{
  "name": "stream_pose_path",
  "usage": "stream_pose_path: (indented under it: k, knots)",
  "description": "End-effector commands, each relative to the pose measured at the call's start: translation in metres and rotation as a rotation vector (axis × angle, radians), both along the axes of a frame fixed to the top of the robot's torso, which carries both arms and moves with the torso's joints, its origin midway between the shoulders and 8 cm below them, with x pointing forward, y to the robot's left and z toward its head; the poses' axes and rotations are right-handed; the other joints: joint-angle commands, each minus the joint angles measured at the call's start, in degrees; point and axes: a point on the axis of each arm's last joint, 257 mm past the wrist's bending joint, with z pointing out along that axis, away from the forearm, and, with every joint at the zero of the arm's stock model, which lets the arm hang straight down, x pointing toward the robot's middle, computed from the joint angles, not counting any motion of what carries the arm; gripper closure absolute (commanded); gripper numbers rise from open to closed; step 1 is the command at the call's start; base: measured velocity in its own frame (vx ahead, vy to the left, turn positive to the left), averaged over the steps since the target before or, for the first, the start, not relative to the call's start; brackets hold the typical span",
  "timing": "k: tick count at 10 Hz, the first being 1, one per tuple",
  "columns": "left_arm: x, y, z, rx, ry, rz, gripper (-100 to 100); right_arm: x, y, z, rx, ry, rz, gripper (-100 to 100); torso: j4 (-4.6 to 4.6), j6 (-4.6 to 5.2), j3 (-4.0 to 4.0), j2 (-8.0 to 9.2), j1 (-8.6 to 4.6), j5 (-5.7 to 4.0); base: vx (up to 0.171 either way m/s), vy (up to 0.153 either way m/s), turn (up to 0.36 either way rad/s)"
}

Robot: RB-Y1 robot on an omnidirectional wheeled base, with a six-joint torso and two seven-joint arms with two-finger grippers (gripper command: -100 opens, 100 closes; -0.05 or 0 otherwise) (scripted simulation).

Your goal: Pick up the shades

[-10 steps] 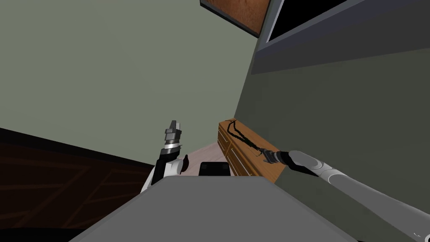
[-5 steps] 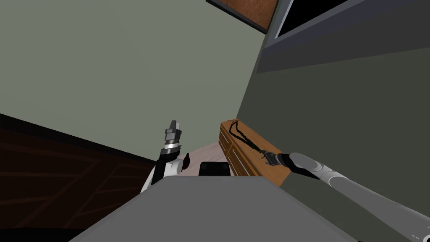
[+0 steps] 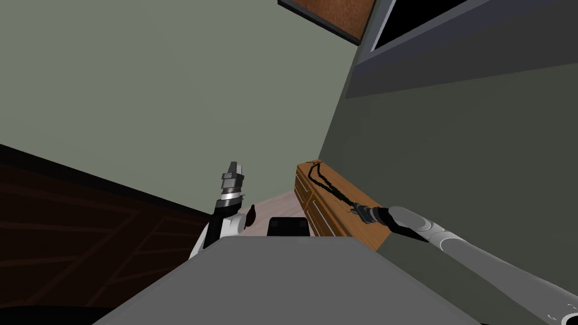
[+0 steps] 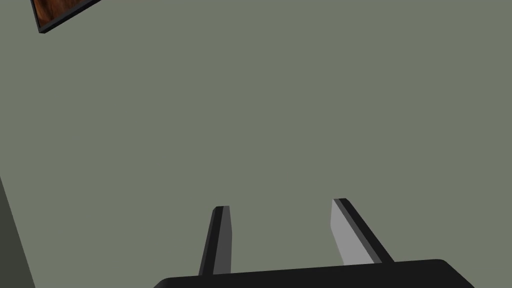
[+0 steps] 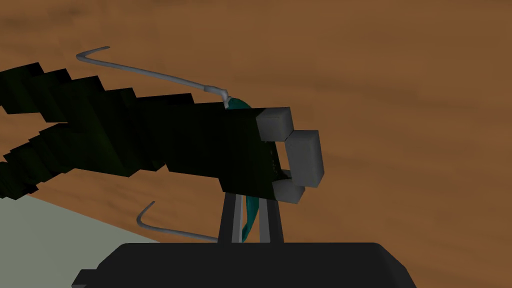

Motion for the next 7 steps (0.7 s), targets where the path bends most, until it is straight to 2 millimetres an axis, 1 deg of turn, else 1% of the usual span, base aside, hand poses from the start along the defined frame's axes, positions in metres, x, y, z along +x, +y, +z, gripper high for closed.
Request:
stream_pose_path:
  k: [1,2,3,4,5,6,7]
  knots:
    - [0.000,0.000,0.000,0.000,0.000,0.000,0,0.000,0.000,0.000,0.000,0.000,0.000,100,0.00,0.00,0.00,0.00,0.00,0.00,0.000,0.000,0.000]
    - [0.000,0.000,0.000,0.000,0.000,0.000,0,0.000,0.000,0.000,0.000,0.000,0.000,100,0.00,0.00,0.01,0.01,0.00,0.00,0.000,0.000,0.000]
    - [0.000,0.000,0.000,0.000,0.000,0.000,0,0.000,0.000,0.000,0.000,0.000,0.001,0,0.00,0.01,0.01,0.01,0.00,0.00,0.000,0.000,0.000]
    - [0.000,0.000,0.000,0.000,0.000,0.000,0,0.005,0.002,0.010,-0.001,-0.001,0.027,100,0.00,0.01,0.01,0.01,0.00,0.00,0.020,0.017,-0.204]
    - [0.000,0.000,0.000,0.000,0.000,0.000,0,0.008,0.003,0.017,-0.002,0.000,0.044,100,0.00,0.12,0.00,0.00,0.05,0.04,0.034,0.029,-0.270]
    - [0.000,0.000,0.000,0.000,0.000,0.000,0,0.006,0.001,0.012,-0.003,-0.003,0.032,100,0.00,0.11,-0.01,-0.02,0.11,0.06,0.014,0.015,-0.053]
    - [0.000,0.000,0.000,0.000,0.000,0.000,0,0.006,0.001,0.013,-0.002,0.000,0.035,0,0.00,0.03,0.00,0.00,0.08,0.03,0.000,0.000,0.000]
